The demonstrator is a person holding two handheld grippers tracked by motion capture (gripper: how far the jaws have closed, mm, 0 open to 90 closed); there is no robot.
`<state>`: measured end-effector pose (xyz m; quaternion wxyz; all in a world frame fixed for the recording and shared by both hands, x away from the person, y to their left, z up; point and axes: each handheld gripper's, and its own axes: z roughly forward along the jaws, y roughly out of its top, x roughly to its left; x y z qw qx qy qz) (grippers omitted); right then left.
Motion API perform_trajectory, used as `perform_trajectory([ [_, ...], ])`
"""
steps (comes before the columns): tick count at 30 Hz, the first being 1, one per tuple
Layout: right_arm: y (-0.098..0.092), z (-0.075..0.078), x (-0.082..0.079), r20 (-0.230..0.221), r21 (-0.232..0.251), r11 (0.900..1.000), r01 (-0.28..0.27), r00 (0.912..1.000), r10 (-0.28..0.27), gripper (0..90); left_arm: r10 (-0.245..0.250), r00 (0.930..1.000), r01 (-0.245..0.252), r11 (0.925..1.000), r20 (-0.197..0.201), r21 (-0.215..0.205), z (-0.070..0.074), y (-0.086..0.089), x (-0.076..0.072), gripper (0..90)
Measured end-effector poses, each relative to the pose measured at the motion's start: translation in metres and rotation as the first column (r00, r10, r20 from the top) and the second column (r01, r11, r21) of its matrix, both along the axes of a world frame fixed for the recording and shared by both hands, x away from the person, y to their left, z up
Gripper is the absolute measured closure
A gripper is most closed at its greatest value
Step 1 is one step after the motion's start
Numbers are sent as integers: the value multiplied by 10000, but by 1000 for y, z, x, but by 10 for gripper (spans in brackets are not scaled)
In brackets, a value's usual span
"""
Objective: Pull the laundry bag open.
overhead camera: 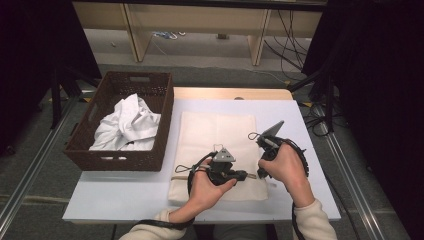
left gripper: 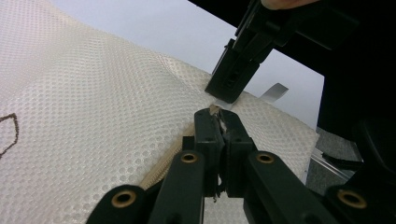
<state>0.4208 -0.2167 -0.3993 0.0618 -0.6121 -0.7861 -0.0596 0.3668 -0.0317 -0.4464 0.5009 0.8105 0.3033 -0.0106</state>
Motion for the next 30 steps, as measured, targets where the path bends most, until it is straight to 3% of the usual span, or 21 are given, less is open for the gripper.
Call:
perform_trajectory([
  [7, 0, 0, 0, -35, -4, 10000, -7, 10000, 7, 839, 68, 10000, -68, 10000, 36, 1, 1, 2, -1, 869],
  [17, -3, -4, 1, 503, 13, 9991, -421, 9979, 420, 839, 99, 9999, -99, 10000, 63, 14, 3, 6, 0, 869],
  [20, 0, -2, 0, 230, -41, 10000, 29, 9997, -29, 839, 166, 9999, -165, 9999, 46, -24, 4, 7, -1, 869],
  [21, -2, -3, 1, 401, -8, 9995, -310, 9987, 310, 839, 86, 9999, -87, 10000, 128, 21, 4, 8, 0, 869],
  [23, -1, -3, 1, 285, -15, 10000, -88, 9996, 89, 839, 114, 9997, -115, 9999, 202, 49, 5, 9, 0, 869],
  [24, -2, -4, 1, 408, -1, 9995, -322, 9986, 322, 839, 91, 9997, -92, 9999, 228, 48, 4, 9, 0, 869],
  [25, 0, -1, 1, -6, -121, 9999, -106, 9999, 106, 839, 71, 9997, -74, 9999, 237, 107, 5, 10, 0, 869],
  [26, -3, -3, 2, 264, -78, 9985, -533, 9982, 535, 839, 142, 9998, -143, 9999, 149, 60, 4, 10, 0, 869],
  [28, 1, -3, 0, 189, -35, 10000, 38, 9998, -37, 839, 205, 9997, -205, 9998, 104, 24, 5, 10, -1, 868],
  [30, 0, -3, 1, 197, -4, 10000, 12, 9998, -12, 839, 139, 9998, -139, 9999, 118, 12, 5, 11, 0, 869],
])
